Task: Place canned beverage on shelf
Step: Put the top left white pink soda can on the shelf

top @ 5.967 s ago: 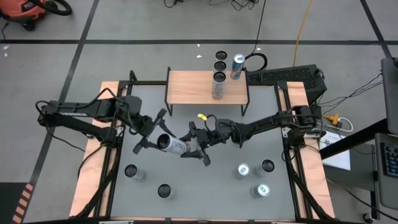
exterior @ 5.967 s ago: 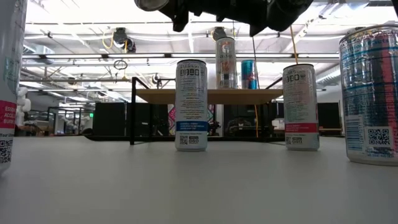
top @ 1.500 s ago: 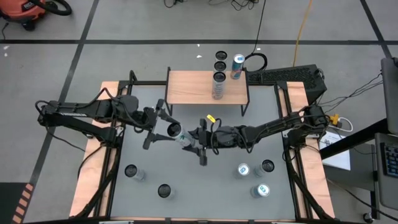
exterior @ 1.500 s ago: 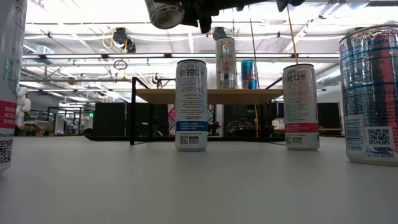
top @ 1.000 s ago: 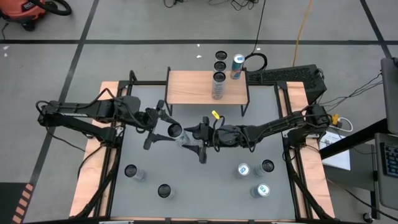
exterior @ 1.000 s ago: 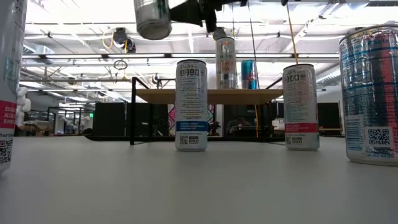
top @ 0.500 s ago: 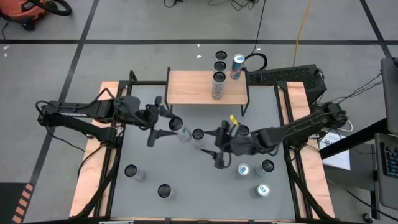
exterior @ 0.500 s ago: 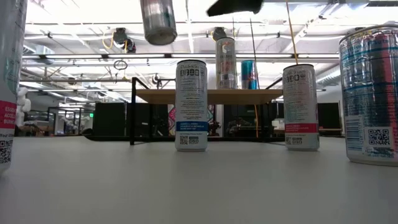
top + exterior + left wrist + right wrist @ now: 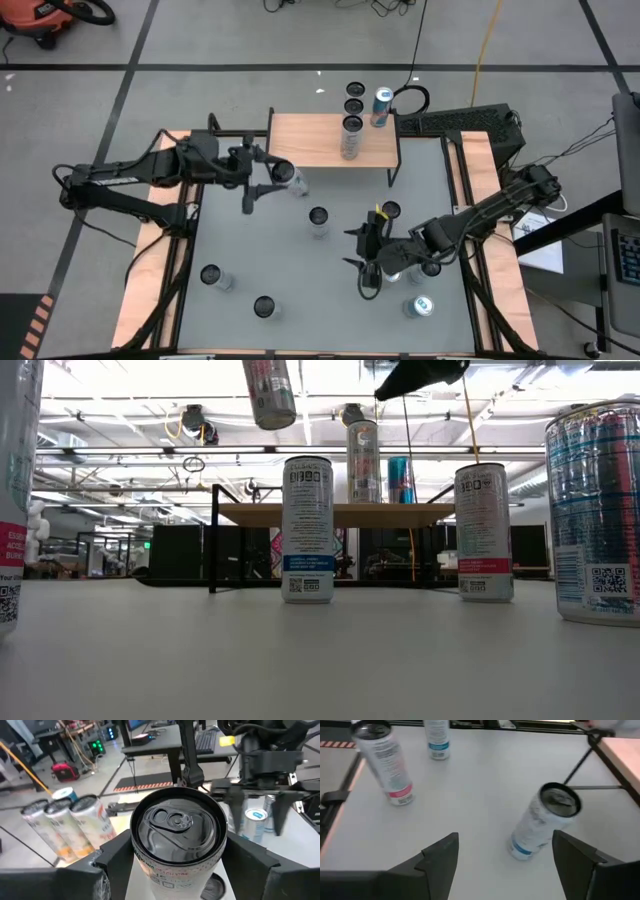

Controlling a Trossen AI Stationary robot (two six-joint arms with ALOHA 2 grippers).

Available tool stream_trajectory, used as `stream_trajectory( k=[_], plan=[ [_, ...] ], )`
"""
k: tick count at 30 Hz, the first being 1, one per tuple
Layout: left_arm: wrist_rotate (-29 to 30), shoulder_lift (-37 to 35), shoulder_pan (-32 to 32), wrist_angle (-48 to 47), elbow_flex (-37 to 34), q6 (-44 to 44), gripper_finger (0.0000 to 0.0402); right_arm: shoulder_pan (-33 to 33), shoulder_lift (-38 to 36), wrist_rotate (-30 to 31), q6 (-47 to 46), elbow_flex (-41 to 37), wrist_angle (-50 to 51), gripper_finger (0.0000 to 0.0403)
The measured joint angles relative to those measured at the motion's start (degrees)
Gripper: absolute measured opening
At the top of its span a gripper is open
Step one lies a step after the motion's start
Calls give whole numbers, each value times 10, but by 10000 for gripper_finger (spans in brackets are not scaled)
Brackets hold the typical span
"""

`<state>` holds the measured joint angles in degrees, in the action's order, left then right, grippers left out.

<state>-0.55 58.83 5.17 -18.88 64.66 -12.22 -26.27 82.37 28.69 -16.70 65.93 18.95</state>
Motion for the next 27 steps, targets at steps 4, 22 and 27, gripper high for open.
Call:
stream_trajectory(
  k=[4, 22, 27],
  plan=[
    [-31, 3, 38, -1, 19, -12, 255, -9, 0, 0, 1, 0, -8, 248],
    [-127, 144, 222, -48, 161, -78, 255, -38, 0, 48, 41, 0, -1, 246],
    [-182, 196, 281, -49, 196, -86, 255, -38, 0, 46, 92, 0, 0, 246]
  ],
)
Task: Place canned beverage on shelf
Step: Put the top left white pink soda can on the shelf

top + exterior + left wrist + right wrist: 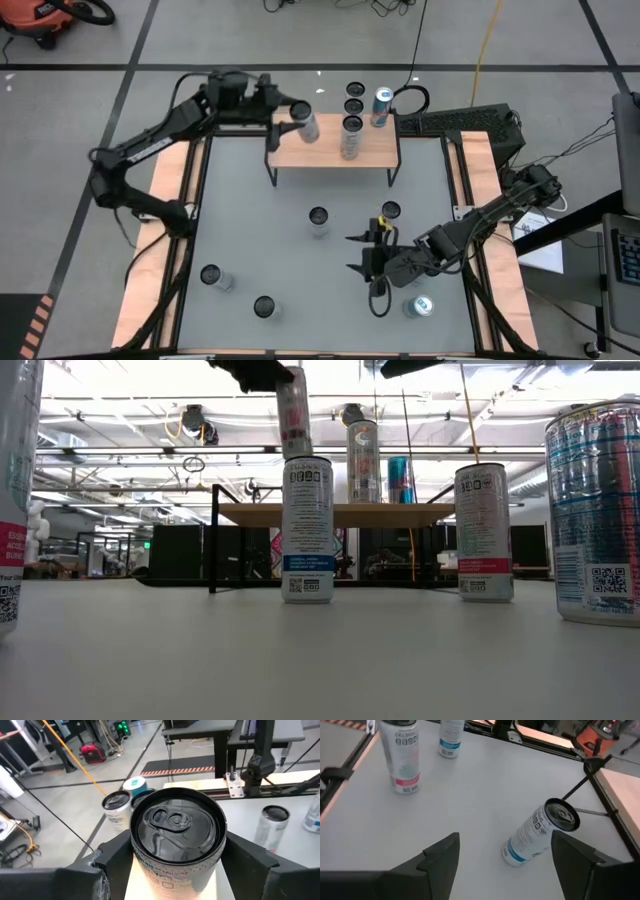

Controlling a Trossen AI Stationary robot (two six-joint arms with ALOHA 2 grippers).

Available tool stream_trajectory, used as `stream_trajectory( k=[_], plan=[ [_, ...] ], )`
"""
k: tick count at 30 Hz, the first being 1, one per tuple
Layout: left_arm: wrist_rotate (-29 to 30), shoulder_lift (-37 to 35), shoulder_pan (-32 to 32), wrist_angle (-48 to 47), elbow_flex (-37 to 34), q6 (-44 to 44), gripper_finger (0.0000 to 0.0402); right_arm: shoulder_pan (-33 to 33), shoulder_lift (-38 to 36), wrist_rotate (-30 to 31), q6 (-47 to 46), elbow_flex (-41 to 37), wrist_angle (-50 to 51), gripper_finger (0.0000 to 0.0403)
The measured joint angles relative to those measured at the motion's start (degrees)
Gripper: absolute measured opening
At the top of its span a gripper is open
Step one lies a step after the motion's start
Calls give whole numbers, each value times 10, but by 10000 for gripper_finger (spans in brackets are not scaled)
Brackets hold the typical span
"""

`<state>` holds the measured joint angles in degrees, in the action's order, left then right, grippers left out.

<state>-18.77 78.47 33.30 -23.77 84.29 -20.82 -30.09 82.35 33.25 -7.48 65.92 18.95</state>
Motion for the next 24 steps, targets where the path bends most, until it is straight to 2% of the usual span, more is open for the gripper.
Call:
stream_trajectory(
  k=[6, 13, 19, 24],
  plan=[
    [-41, 54, 46, 0, 46, -22, 255, 1, 0, -1, 24, 0, 12, 247],
    [-82, 105, 73, -26, 114, -64, 255, 1, 0, -1, 13, 0, 12, 247],
    [-142, 144, 97, -52, 169, -96, 255, 1, 0, 0, -10, 0, 11, 247],
    [-191, 165, 123, -59, 183, -126, 255, 5, 0, 1, -23, 0, 11, 247]
  ],
)
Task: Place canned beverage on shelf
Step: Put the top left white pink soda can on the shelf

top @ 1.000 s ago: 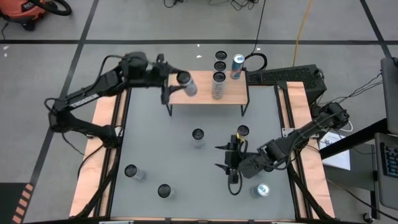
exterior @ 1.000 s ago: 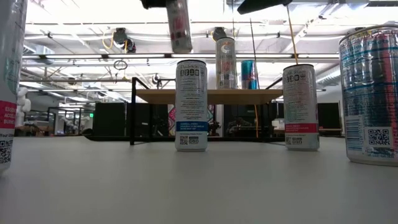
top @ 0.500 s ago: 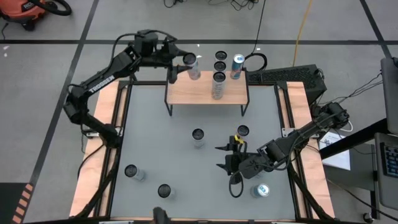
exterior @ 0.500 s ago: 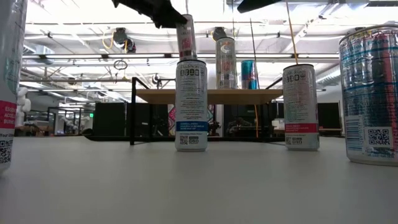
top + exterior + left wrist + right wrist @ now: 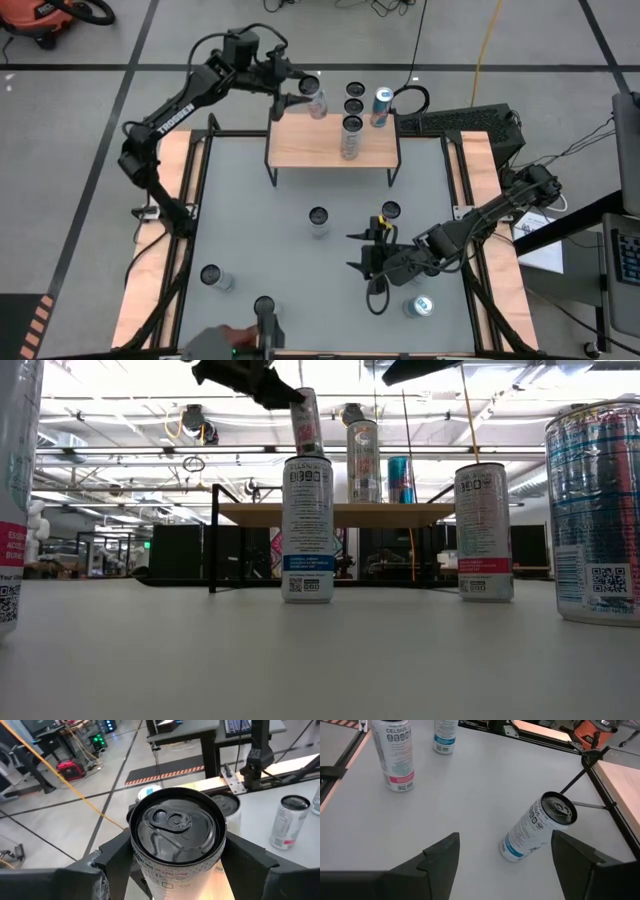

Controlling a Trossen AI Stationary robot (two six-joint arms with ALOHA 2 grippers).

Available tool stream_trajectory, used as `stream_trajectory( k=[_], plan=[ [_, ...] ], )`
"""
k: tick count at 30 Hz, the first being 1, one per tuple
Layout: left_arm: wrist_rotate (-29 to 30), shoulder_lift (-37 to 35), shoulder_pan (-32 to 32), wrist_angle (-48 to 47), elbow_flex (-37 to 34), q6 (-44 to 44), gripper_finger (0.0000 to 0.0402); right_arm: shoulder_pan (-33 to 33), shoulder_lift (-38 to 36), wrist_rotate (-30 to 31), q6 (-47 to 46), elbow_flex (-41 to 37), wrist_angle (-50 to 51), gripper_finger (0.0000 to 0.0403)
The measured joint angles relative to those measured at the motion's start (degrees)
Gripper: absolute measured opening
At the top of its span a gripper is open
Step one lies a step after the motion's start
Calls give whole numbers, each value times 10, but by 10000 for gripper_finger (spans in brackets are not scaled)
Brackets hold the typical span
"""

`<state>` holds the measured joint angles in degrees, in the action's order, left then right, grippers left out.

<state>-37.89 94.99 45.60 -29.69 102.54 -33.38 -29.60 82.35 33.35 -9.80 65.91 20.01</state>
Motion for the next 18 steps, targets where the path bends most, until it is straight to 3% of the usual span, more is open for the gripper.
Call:
stream_trajectory(
  k=[18],
  plan=[
    [-66, 83, 38, 11, 0, -4, 255, 16, 4, 0, 0, 0, 0, 247]
  ],
)
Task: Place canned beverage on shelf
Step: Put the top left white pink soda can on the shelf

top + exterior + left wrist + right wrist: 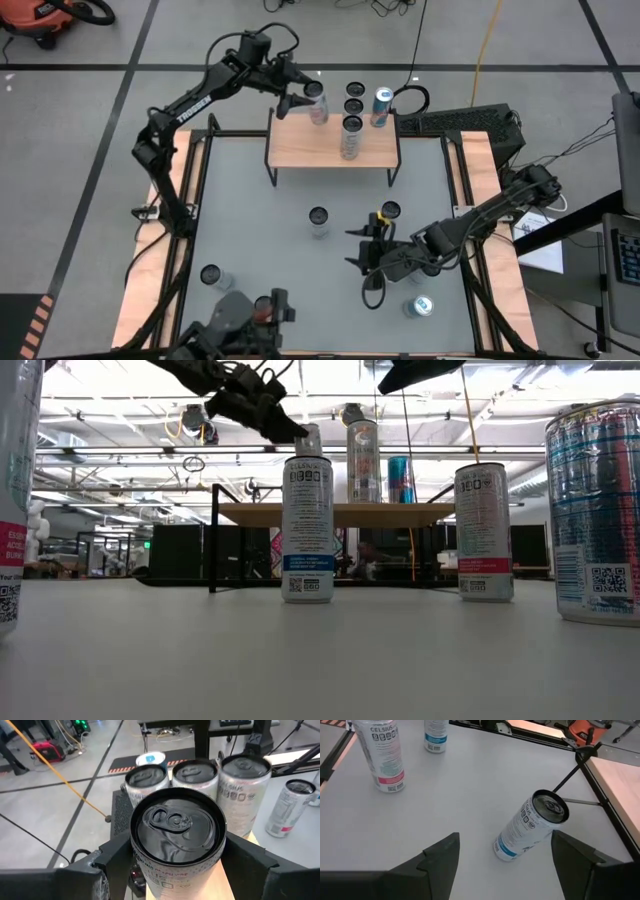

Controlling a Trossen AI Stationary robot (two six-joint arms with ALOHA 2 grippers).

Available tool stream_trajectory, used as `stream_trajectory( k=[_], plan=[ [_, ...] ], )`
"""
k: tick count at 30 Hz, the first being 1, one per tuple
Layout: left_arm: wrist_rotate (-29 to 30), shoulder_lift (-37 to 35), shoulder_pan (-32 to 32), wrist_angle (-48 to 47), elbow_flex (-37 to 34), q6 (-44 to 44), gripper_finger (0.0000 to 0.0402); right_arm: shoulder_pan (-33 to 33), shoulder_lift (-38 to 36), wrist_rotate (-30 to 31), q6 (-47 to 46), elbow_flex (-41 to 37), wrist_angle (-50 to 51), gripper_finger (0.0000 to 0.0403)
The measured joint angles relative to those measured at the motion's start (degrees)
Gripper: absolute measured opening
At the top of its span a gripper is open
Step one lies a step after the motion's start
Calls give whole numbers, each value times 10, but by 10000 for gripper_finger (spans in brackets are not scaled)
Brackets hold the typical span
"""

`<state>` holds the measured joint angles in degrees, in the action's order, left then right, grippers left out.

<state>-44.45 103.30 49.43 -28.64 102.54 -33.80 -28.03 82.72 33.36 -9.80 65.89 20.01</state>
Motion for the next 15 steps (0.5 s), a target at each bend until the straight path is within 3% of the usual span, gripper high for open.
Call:
stream_trajectory(
  k=[15],
  plan=[
    [5, 23, 0, -8, 0, 1, 255, -1, 34, -3, -2, 0, -9, 247]
  ],
)
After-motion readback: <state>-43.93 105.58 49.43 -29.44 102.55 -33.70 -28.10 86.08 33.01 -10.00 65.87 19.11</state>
